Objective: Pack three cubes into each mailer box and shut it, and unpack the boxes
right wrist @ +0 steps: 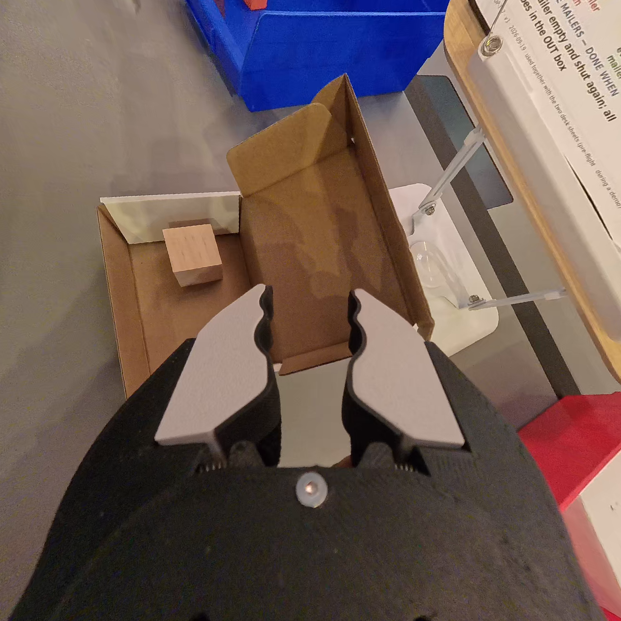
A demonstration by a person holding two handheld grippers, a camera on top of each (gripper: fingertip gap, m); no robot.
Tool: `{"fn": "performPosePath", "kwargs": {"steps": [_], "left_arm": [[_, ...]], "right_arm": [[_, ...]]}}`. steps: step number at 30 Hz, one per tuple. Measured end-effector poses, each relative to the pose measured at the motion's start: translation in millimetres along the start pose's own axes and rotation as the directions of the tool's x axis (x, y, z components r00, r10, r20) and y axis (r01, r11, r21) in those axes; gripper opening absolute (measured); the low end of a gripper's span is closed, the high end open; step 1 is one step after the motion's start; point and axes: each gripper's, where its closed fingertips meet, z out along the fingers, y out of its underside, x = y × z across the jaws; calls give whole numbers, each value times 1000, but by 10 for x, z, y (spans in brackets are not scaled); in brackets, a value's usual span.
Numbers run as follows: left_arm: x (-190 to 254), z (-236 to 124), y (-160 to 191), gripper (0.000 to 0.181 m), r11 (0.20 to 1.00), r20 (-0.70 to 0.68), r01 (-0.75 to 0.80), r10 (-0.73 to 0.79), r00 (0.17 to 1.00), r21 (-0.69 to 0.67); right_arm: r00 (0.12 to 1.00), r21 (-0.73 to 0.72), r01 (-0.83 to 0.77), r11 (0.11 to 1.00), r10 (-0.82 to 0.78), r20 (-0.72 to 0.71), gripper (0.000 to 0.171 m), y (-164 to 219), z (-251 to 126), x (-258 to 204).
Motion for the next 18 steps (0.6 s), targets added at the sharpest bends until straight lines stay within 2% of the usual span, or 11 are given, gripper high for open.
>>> {"fn": "performPosePath", "kwargs": {"steps": [2,5,9,14,18], "left_arm": [[-317,93,455,59,994,35,45,-41,999,-100],[-642,353,1069,53,969,23,33,-29,999,-244],[-984,703,1576,45,931,-1,37,-41,999,-363],[-1074,1158,1928,51,876,-116,-76,23,993,-477],[-1044,1428,2049,49,831,-169,-136,51,984,-540]], "right_arm": [[1000,-1,3,1000,-3,-1,42,-6,8,-9],[1000,-1,3,1000,-3,-1,42,-11,19,-17],[1000,3,0,1000,0,2,42,-24,23,-20],[1000,-1,3,1000,-3,4,42,-23,33,-26],[1000,1,-1,1000,1,2,42,-17,25,-13]]}}
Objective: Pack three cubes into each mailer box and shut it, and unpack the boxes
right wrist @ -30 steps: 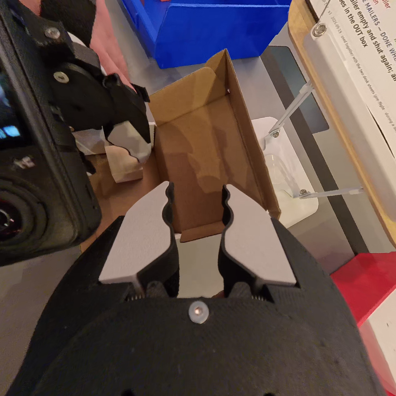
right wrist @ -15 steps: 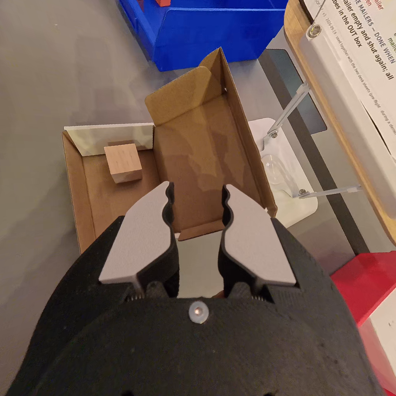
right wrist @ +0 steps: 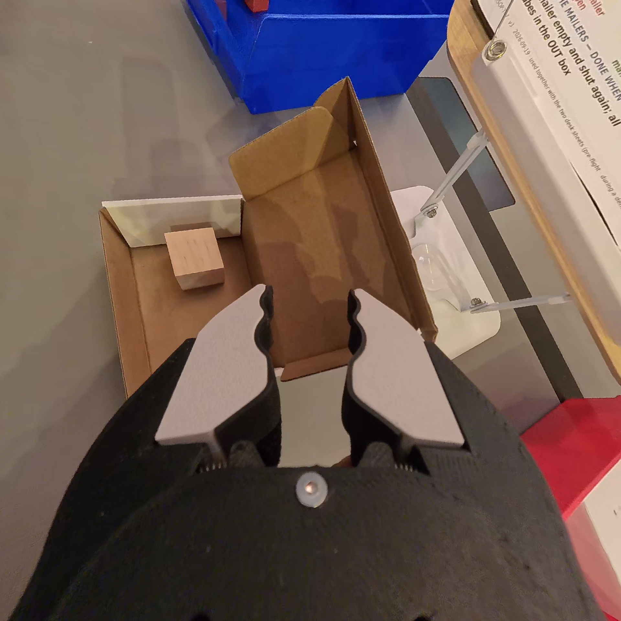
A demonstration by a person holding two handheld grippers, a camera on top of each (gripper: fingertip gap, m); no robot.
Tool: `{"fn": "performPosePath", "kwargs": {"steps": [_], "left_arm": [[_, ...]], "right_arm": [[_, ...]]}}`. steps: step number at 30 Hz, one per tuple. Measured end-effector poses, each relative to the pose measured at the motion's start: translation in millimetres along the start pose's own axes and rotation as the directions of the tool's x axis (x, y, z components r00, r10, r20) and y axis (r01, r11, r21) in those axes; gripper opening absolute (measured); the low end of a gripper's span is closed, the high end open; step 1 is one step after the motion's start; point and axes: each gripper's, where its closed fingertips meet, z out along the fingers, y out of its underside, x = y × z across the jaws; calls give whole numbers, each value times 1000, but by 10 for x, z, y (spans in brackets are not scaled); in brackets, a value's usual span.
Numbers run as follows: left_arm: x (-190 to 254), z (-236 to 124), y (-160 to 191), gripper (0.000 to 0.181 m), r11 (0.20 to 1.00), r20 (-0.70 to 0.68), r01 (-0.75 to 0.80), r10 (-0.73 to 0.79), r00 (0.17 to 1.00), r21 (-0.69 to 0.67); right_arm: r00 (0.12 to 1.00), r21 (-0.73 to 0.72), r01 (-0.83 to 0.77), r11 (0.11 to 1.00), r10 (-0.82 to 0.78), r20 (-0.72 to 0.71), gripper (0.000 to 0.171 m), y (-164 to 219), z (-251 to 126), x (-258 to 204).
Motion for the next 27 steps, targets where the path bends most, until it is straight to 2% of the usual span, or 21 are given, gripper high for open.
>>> {"fn": "performPosePath", "kwargs": {"steps": [3,6,9,11,15,20,23,27], "left_arm": [[4,127,-11,33,999,-10,-15,15,1000,-44],[9,96,-5,29,999,-25,-13,12,1000,-46],[-17,-105,-22,29,999,-9,44,-44,999,30],[-25,-406,-123,29,979,6,111,-114,993,172],[97,-1263,-368,29,850,8,194,-227,974,490],[738,-2389,-921,29,629,16,120,-205,979,768],[1286,-2754,-1426,28,522,0,71,-135,991,850],[1884,-2872,-2115,29,460,15,-2,-26,1000,888]], "right_arm": [[1000,3,-4,1000,4,3,41,1,-1,4],[1000,6,-6,1000,6,4,42,-1,-2,7],[1000,9,-7,1000,7,4,41,-3,-4,13],[1000,10,-9,1000,9,2,41,-1,-10,23],[1000,15,-12,1000,12,2,41,-4,-18,27],[1000,11,-15,1000,15,0,41,-2,-6,29],[1000,6,-16,1000,16,-2,40,12,9,30],[1000,-4,-14,1000,13,-9,40,31,16,32]]}}
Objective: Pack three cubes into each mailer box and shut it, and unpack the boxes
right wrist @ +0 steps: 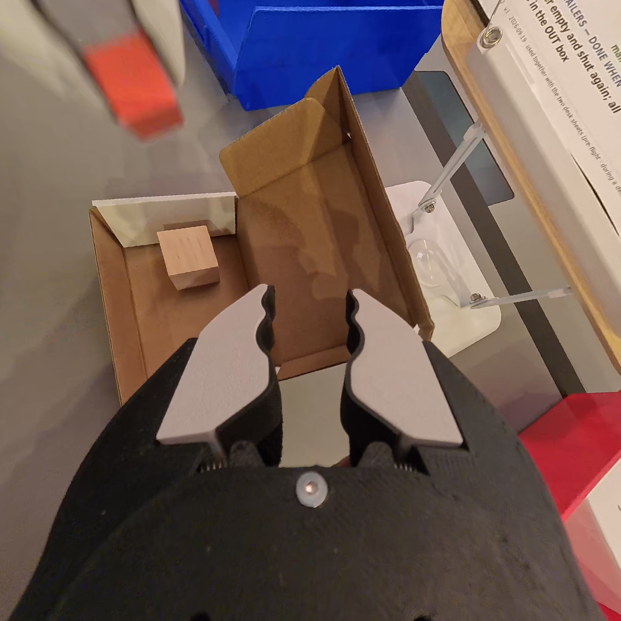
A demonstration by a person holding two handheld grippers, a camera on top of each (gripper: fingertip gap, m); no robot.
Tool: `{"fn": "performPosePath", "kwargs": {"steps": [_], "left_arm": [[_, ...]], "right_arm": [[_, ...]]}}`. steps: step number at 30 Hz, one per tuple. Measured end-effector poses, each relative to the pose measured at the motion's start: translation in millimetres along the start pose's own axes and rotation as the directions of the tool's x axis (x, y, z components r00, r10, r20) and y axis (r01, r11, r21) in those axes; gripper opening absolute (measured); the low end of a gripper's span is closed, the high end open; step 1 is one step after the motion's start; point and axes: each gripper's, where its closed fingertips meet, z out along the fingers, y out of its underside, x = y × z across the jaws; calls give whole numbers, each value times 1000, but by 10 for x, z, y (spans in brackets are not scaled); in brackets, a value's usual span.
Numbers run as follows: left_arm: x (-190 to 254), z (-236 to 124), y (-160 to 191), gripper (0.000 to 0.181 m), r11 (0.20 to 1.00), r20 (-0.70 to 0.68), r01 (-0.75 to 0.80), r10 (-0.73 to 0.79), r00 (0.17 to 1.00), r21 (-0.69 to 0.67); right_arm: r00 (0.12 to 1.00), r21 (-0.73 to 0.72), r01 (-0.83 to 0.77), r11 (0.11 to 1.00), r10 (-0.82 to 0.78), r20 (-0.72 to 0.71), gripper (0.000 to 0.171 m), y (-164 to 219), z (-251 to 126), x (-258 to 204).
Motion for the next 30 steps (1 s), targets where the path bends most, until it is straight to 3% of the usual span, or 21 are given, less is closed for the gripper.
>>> {"fn": "performPosePath", "kwargs": {"steps": [6,12,20,30], "left_arm": [[317,714,-47,29,999,-81,-30,27,996,-34],[405,1064,129,29,991,-136,-41,24,990,-124],[458,1216,364,31,937,-195,-128,66,979,-326],[344,1061,408,45,941,-159,-110,61,985,-321]], "right_arm": [[1000,0,2,1000,-2,-4,39,-9,-16,2],[1000,0,6,1000,-6,1,39,-10,-13,-10],[1000,-2,9,1000,-9,1,39,-5,-15,-3],[1000,-4,5,1000,-5,-7,39,4,-46,23]]}}
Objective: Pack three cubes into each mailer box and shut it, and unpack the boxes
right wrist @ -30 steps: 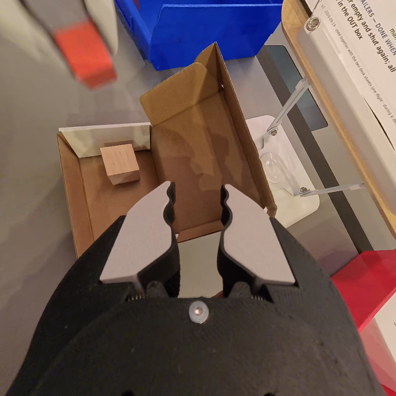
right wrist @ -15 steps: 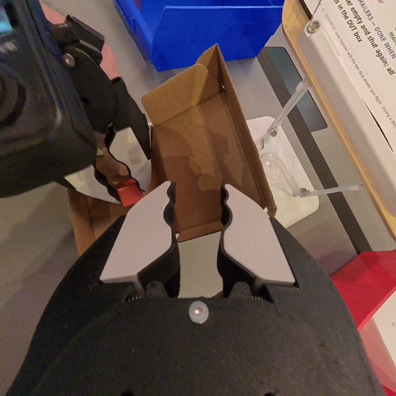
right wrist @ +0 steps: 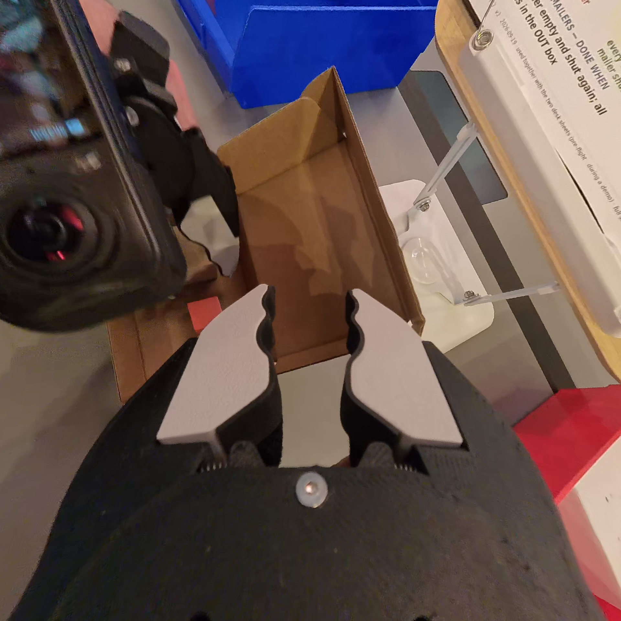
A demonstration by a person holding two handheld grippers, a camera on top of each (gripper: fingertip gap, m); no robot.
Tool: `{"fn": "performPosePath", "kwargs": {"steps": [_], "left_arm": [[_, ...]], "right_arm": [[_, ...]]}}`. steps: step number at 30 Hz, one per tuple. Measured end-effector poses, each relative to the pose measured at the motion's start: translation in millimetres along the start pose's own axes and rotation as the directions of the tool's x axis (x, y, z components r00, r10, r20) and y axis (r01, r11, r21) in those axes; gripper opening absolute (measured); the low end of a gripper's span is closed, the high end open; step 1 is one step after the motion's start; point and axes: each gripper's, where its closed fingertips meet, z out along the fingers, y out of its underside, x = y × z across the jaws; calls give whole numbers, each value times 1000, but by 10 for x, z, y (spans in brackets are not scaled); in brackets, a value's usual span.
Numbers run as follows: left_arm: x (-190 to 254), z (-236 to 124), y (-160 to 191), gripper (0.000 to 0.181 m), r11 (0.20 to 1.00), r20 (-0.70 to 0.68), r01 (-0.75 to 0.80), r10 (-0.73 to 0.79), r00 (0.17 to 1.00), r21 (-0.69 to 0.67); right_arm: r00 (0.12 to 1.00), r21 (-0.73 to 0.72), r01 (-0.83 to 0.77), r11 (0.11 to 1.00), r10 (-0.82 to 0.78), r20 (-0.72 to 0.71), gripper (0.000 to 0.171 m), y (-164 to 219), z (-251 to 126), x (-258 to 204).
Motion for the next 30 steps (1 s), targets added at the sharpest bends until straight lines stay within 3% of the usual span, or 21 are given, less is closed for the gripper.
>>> {"fn": "performPosePath", "kwargs": {"steps": [3,9,15,19,25,30], "left_arm": [[49,-71,-94,46,998,-14,3,-2,1000,63],[74,165,-208,30,999,22,-48,48,999,20],[84,78,-74,28,999,-19,-40,40,999,-11],[71,23,-52,58,999,-10,-34,34,999,-6],[-72,-627,67,53,994,144,-26,11,990,109],[-583,-1411,905,49,987,325,117,-146,934,107]], "right_arm": [[1000,3,-5,1000,5,2,39,-1,4,2],[1000,-14,9,1000,-9,-9,37,6,12,-5],[1000,7,-6,1000,6,-3,39,-24,-17,8],[1000,2,-2,1000,2,1,39,-7,-5,-6],[1000,17,-20,1000,20,2,39,31,-26,26],[999,16,-20,1000,20,30,38,80,27,-13]]}}
